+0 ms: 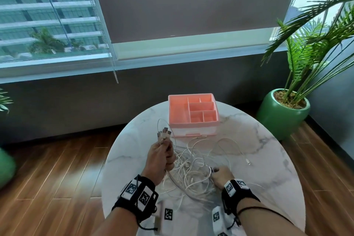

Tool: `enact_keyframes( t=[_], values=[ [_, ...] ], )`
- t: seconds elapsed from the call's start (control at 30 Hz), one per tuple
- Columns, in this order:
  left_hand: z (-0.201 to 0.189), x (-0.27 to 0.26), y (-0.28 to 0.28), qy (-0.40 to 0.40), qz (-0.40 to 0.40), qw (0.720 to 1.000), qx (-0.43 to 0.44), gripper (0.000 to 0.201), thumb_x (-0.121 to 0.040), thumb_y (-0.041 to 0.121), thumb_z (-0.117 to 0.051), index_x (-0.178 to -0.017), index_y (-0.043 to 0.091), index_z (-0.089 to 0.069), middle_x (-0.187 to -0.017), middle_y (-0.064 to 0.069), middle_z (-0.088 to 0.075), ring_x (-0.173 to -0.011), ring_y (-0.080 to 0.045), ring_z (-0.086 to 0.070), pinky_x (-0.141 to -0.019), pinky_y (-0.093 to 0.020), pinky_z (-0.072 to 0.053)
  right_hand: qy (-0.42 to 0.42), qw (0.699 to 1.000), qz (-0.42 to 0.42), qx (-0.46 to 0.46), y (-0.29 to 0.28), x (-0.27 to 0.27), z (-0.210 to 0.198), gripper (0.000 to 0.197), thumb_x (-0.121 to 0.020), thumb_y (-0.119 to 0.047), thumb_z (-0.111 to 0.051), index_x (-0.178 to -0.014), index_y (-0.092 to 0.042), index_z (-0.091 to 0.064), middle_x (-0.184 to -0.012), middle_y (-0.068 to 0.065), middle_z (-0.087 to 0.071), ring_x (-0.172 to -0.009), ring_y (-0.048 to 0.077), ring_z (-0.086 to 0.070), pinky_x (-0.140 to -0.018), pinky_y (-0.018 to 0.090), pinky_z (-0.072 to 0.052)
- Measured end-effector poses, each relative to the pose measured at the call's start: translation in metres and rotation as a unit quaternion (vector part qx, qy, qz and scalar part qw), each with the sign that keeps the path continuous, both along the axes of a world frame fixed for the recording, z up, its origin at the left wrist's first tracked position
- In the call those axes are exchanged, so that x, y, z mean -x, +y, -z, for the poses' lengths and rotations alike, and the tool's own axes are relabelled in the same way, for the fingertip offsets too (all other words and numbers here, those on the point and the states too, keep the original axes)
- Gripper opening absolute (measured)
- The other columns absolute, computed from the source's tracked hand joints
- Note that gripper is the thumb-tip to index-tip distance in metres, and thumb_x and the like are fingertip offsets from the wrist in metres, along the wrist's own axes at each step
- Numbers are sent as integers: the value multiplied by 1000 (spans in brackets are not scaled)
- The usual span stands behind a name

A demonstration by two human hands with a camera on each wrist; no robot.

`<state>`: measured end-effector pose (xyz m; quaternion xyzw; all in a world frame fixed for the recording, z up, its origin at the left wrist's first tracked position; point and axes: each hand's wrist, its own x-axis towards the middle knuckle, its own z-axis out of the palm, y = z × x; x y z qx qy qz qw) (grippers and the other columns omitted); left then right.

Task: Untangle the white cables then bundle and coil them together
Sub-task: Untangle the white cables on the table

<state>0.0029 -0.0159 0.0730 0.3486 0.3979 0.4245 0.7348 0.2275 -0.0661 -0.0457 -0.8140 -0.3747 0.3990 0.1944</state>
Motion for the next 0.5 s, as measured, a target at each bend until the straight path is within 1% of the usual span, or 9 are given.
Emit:
enact_keyframes(
  t=[0.03, 0.1, 0.2, 0.27, 0.33, 0.4, 0.43, 0.47, 0.5],
  values=[
    [-1, -1, 2, -4, -4, 1000, 0, 37, -107, 24, -41, -71, 16, -43, -58, 1, -26, -43, -9, -19, -44, -18, -12, 2, 999, 28, -18, 2, -2, -7, 42, -83, -36, -73, -54, -8, -61, -51, 4, -54, -53, 18, -52, -51, 34, -42],
    [-2, -2, 7, -14, -11, 1000, -2, 37, -107, 24, -41, -71, 16, -44, -58, 1, -27, -43, -9, -20, -42, -17, -13, 37, 994, 96, -46, 3, -10, -22, 34, -82, -21, -70, -52, -8, -61, -48, 5, -60, -42, 20, -52, -45, 28, -39],
    [-4, -6, 12, -26, -16, 1000, -4, 38, -107, 25, -42, -70, 16, -45, -57, 1, -28, -42, -9, -21, -41, -17, -14, 113, 975, 172, -81, 6, -34, -34, 28, -86, -2, -61, -59, -3, -63, -53, 12, -65, -31, 17, -44, -37, 17, -33],
    [-5, -11, 15, -27, -16, 1000, -4, 38, -107, 25, -41, -70, 16, -44, -57, 2, -27, -41, -9, -21, -41, -17, -15, 167, 952, 220, -132, 8, -46, -43, 24, -90, -1, -63, -66, -4, -62, -54, 13, -64, -29, 14, -37, -37, 15, -30],
    [-7, -15, 17, -23, -14, 1000, -7, 39, -107, 24, -40, -69, 17, -43, -57, 1, -27, -42, -9, -21, -41, -18, -14, 236, 922, 254, -174, 10, -53, -59, 18, -93, -9, -65, -76, -7, -60, -59, 11, -61, -33, 10, -37, -36, 15, -29],
    [-8, -20, 18, -22, -12, 1000, -9, 39, -107, 24, -40, -69, 17, -43, -57, 1, -27, -43, -10, -21, -41, -18, -15, 325, 888, 257, -197, 10, -57, -80, 13, -97, -13, -59, -84, -8, -60, -64, 12, -60, -38, 11, -42, -36, 17, -32],
    [-8, -22, 18, -21, -12, 1000, -10, 39, -107, 24, -40, -69, 17, -43, -57, 1, -27, -43, -10, -21, -40, -18, -16, 353, 882, 239, -202, 10, -60, -88, 11, -97, -9, -55, -88, -6, -61, -67, 14, -63, -40, 12, -45, -36, 18, -35],
    [-9, -24, 19, -20, -12, 1000, -11, 39, -107, 24, -40, -69, 16, -43, -57, 1, -27, -43, -10, -21, -40, -17, -17, 360, 886, 210, -202, 9, -62, -95, 11, -97, -5, -53, -91, -3, -62, -70, 18, -66, -42, 14, -49, -37, 19, -38],
    [-10, -26, 19, -18, -12, 1000, -12, 39, -107, 24, -40, -69, 16, -42, -57, 1, -27, -43, -10, -21, -40, -17, -17, 342, 904, 171, -193, 9, -65, -101, 12, -97, -2, -53, -94, 1, -63, -74, 21, -69, -45, 16, -54, -38, 20, -40]
  ],
)
